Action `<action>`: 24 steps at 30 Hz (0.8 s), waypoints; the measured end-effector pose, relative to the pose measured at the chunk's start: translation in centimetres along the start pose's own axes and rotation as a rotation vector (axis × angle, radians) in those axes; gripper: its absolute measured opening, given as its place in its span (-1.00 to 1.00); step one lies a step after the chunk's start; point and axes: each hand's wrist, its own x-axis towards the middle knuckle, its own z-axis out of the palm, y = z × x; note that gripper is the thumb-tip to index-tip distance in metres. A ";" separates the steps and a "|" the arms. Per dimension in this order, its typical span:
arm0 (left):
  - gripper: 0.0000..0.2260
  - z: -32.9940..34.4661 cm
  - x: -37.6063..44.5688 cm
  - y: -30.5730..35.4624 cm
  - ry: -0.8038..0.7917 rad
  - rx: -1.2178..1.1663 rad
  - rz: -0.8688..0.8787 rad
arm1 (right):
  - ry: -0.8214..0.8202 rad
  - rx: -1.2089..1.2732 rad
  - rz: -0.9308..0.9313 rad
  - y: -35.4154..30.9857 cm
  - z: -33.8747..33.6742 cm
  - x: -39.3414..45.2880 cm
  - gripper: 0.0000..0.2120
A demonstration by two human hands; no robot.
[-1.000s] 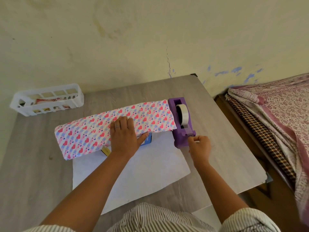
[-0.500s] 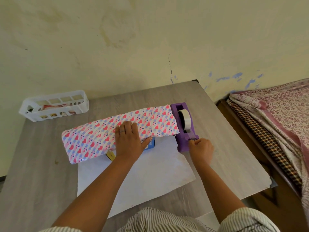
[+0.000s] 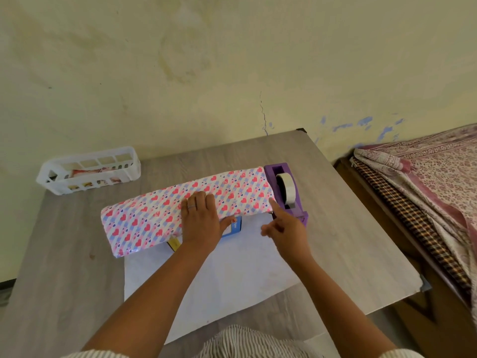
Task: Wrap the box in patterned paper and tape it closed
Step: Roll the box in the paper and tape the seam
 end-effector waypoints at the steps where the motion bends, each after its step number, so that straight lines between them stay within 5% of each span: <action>1: -0.27 0.0 0.1 0.0 -0.009 0.006 0.000 | -0.029 0.094 0.014 -0.4 0.6 0.2 -0.46; 10: -0.23 -0.3 0.1 -0.1 -0.072 0.036 -0.007 | 0.061 0.660 0.227 -1.1 6.7 1.3 -0.59; 24: -0.16 -0.3 0.0 -0.4 0.026 -0.009 0.031 | 0.145 0.341 0.194 -0.1 7.7 2.9 -0.62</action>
